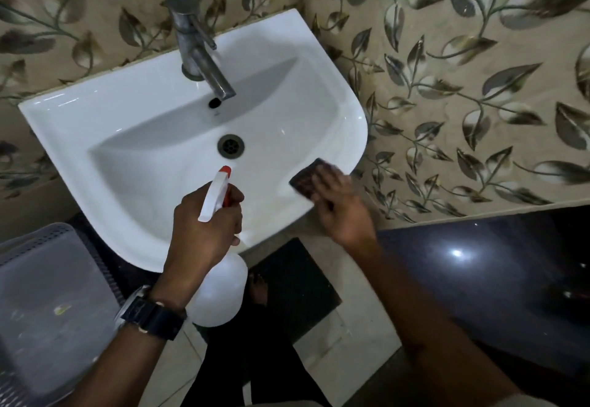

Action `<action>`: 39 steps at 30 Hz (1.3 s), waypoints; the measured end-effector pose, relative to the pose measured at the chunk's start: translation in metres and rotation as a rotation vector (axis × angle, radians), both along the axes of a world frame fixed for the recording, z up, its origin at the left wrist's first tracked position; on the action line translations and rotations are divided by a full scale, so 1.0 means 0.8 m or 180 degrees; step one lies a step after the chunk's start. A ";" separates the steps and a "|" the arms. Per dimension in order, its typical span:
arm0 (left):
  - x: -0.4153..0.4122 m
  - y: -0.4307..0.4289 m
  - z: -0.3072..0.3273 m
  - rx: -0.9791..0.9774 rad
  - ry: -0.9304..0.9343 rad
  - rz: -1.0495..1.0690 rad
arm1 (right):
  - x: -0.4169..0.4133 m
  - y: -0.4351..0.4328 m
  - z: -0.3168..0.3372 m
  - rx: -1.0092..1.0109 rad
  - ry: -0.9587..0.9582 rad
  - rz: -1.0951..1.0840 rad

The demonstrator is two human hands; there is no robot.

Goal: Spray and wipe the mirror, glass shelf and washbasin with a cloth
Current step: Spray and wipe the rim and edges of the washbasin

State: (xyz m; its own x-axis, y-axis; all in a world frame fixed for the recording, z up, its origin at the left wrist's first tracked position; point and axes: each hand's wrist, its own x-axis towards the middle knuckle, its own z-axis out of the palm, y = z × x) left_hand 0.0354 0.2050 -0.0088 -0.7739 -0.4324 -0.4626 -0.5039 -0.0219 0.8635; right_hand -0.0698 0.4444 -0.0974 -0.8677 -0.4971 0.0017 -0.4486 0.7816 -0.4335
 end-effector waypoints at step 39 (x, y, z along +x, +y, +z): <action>-0.051 -0.033 0.020 0.0548 0.0273 0.0593 | -0.349 -0.116 -0.003 0.0971 0.0502 0.0344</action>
State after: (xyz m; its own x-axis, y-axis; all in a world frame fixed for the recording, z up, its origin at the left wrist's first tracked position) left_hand -0.0053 0.1786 0.0072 -0.7279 -0.4916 -0.4780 -0.4027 -0.2578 0.8783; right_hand -0.3489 0.3517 -0.0995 -0.8109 -0.5844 -0.0312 -0.5786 0.8086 -0.1063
